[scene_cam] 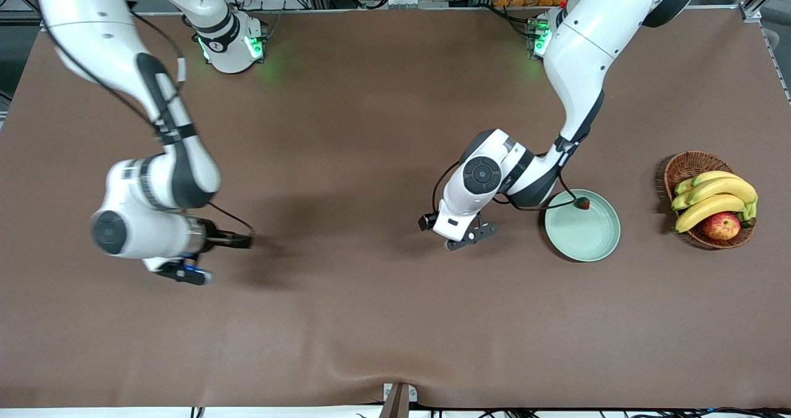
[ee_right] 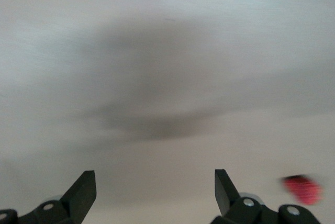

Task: Collect all strawberries into plate
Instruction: 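Grasp the last strawberry with the right gripper while the left gripper holds one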

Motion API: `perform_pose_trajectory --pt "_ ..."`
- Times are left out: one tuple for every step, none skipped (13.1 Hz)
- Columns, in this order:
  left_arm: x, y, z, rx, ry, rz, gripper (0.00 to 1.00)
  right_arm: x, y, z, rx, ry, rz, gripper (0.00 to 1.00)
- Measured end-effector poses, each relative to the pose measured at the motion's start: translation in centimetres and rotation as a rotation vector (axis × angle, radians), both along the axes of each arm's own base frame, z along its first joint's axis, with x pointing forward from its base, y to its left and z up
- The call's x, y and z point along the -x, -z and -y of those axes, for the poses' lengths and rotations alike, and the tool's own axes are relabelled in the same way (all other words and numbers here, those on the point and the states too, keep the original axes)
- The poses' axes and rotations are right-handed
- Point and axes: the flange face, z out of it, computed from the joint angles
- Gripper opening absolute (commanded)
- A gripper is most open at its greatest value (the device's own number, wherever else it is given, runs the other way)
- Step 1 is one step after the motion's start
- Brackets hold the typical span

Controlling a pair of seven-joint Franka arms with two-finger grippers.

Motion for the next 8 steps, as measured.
perform_pose_trajectory --pt "0.1 0.4 0.0 -0.012 0.015 0.004 0.71 0.8 1.0 2.4 -0.007 -0.018 -0.028 1.00" --pt "0.3 0.9 0.0 -0.021 0.029 0.005 0.68 1.7 2.1 4.2 -0.002 -0.036 -0.058 1.00" --pt "0.4 1.3 0.1 -0.027 0.037 0.003 0.65 2.6 3.3 5.2 0.014 -0.059 -0.084 1.00" --pt "0.6 1.6 0.2 -0.031 0.045 0.002 0.61 3.5 4.3 5.7 0.039 -0.085 -0.111 1.00" --pt "0.7 1.9 0.3 -0.034 0.050 0.000 0.52 4.3 5.1 5.9 0.066 -0.113 -0.133 1.00" --pt "0.9 2.1 0.5 -0.035 0.053 -0.003 0.30 4.8 5.7 6.0 0.090 -0.138 -0.149 1.00" --pt "0.9 2.1 0.4 -0.039 0.056 -0.001 0.02 5.3 6.2 6.2 0.109 -0.156 -0.164 1.00" --pt "0.8 2.0 0.5 -0.038 0.056 -0.001 0.00 5.8 6.7 6.6 0.120 -0.172 -0.178 1.00"
